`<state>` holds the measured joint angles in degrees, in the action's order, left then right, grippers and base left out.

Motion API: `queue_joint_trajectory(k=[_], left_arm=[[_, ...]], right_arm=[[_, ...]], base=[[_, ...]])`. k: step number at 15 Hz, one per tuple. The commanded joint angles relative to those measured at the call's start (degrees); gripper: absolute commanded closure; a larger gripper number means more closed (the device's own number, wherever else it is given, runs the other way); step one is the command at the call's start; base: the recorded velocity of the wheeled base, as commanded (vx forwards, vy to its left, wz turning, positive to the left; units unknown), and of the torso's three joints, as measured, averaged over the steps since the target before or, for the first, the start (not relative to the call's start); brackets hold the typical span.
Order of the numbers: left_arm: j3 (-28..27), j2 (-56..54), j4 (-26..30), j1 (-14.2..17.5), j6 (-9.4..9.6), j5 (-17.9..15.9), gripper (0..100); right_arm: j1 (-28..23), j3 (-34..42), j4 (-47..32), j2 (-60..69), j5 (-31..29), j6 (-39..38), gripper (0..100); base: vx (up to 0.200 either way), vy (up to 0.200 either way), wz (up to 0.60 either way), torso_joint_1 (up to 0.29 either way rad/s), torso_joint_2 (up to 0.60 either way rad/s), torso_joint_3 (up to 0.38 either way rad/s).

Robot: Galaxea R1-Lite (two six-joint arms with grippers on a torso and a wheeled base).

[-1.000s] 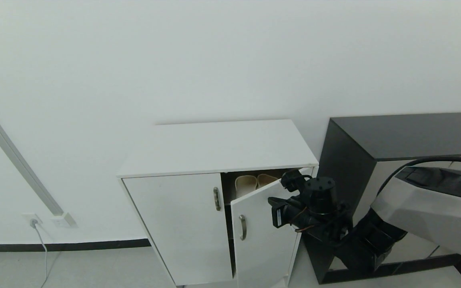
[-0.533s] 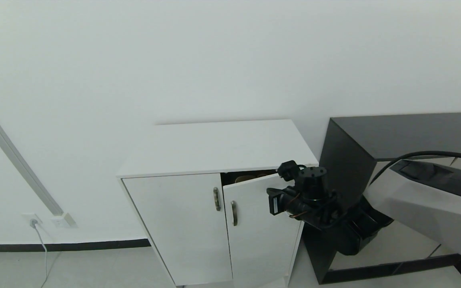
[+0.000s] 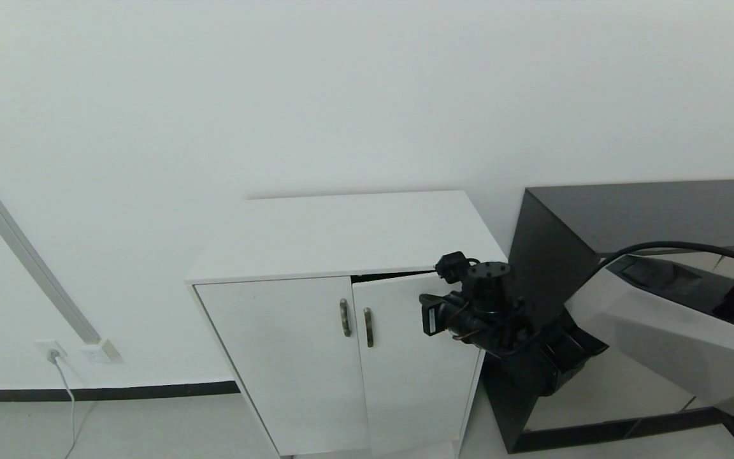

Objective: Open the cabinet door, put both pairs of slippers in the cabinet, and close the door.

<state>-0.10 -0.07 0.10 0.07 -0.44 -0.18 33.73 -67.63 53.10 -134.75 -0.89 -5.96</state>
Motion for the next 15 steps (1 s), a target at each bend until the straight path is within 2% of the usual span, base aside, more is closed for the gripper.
queue_joint_trajectory(k=[1, 10, 15], left_arm=[[0.01, 0.07, -0.01, 0.01, 0.00, 0.01, 100], [0.01, 0.07, -0.01, 0.01, 0.00, 0.01, 100], [0.01, 0.07, -0.01, 0.01, 0.00, 0.01, 100]], right_arm=[[-0.25, -1.54, -0.10, -1.39, 0.01, -0.02, 100], [-0.60, -5.84, -2.48, -2.97, -0.25, 0.07, 100], [-0.51, -3.82, -1.86, -1.74, -0.34, 0.07, 100]], base=[[0.000, 0.000, 0.00, 0.000, 0.00, 0.000], [0.000, 0.000, 0.00, 0.000, 0.00, 0.000], [0.000, 0.000, 0.00, 0.000, 0.00, 0.000]])
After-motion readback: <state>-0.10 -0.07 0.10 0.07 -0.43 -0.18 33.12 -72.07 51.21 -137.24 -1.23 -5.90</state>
